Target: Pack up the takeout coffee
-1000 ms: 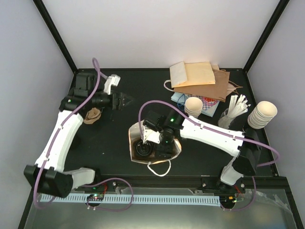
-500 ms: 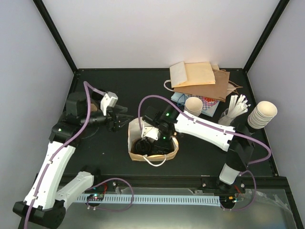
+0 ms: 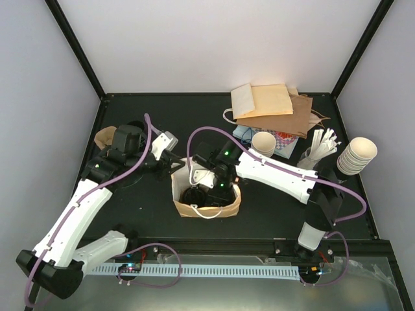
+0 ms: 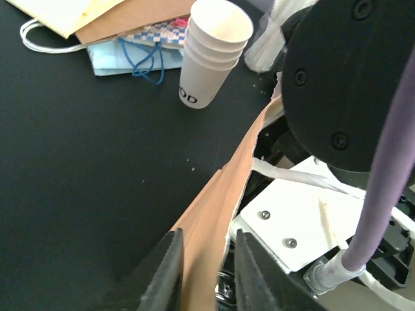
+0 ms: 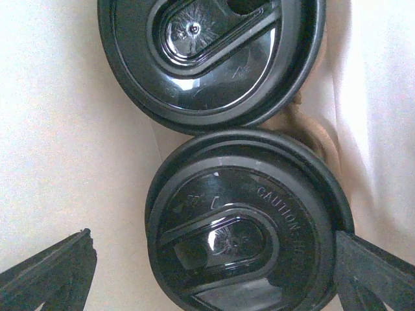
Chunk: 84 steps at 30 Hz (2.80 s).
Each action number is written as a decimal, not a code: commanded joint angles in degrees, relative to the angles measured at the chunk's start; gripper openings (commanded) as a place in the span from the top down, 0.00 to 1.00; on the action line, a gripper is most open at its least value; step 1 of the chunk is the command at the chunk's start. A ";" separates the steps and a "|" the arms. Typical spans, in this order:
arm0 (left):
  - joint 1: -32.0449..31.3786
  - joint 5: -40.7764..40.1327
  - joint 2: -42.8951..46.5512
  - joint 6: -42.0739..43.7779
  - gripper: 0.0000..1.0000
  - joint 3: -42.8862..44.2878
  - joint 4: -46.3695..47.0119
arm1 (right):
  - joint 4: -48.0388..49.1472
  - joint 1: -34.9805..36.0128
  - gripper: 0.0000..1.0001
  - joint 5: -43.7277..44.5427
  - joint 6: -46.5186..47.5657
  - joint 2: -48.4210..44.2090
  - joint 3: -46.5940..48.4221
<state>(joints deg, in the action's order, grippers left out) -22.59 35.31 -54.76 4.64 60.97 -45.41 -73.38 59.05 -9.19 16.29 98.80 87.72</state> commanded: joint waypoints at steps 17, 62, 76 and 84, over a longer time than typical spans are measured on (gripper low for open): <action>-0.70 -7.63 -5.62 -0.25 0.98 7.53 -5.87 | 5.09 3.68 0.00 8.67 3.76 -5.02 2.32; -2.26 -18.27 -8.09 -0.64 0.98 10.40 -6.85 | 2.94 2.05 0.03 30.11 -18.58 -18.84 5.02; -2.28 -15.45 -7.40 -0.94 0.98 9.44 -5.14 | -5.20 1.67 0.99 16.97 -29.35 -5.47 21.66; -2.28 -15.71 -7.26 -0.68 0.98 9.43 -5.15 | -6.82 1.77 0.99 19.54 -34.68 -5.31 18.85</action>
<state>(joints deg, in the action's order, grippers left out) -24.51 18.57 -62.76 4.32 68.69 -52.47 -76.99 60.75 8.91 -13.80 94.85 106.34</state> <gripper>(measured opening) 0.020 0.026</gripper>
